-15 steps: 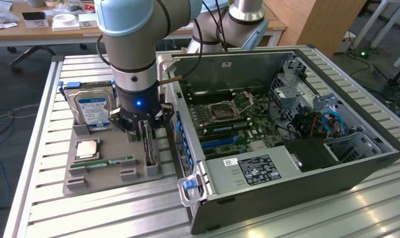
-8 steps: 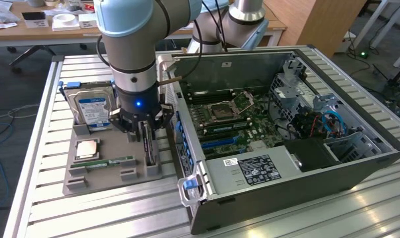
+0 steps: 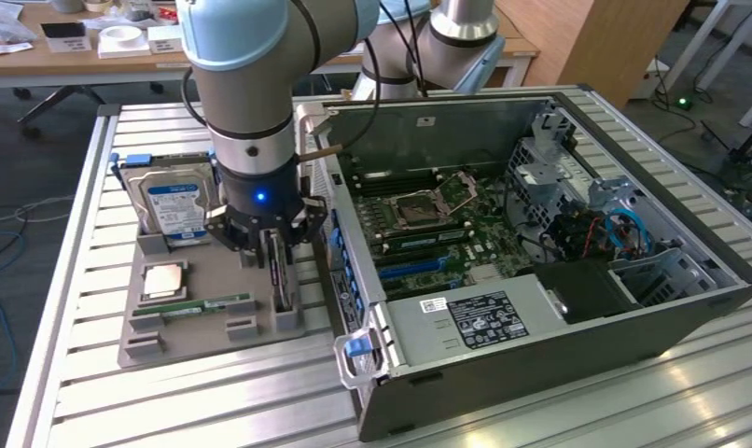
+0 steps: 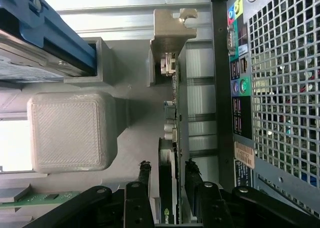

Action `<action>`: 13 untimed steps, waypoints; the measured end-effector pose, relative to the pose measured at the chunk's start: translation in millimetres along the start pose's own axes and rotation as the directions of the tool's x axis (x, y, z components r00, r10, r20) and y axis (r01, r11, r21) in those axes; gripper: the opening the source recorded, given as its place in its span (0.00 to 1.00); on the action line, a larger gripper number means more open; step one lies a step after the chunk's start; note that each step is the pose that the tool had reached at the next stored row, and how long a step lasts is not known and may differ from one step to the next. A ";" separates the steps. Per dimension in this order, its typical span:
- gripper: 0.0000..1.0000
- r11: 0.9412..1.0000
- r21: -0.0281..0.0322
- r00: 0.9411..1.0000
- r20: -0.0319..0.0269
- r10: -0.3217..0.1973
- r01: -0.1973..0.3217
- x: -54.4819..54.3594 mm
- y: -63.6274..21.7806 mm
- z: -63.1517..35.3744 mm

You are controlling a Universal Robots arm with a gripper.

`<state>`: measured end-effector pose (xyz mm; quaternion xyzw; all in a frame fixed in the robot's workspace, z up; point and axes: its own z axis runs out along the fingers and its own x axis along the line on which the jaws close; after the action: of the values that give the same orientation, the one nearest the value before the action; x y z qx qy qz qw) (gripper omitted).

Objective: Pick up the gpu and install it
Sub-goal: 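Pick up the gpu and move the gpu toward the slot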

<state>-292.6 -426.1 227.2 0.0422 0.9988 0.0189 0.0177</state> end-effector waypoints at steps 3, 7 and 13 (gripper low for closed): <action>0.42 1.000 0.001 1.000 0.000 0.000 0.000 -0.4 -0.3 0.0; 0.42 1.000 0.001 1.000 0.000 0.000 0.000 -0.5 -0.3 0.0; 0.42 1.000 0.001 1.000 0.000 0.000 0.000 -0.5 -0.3 0.0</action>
<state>-292.1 -426.4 227.2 0.0422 0.9988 0.0186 0.0177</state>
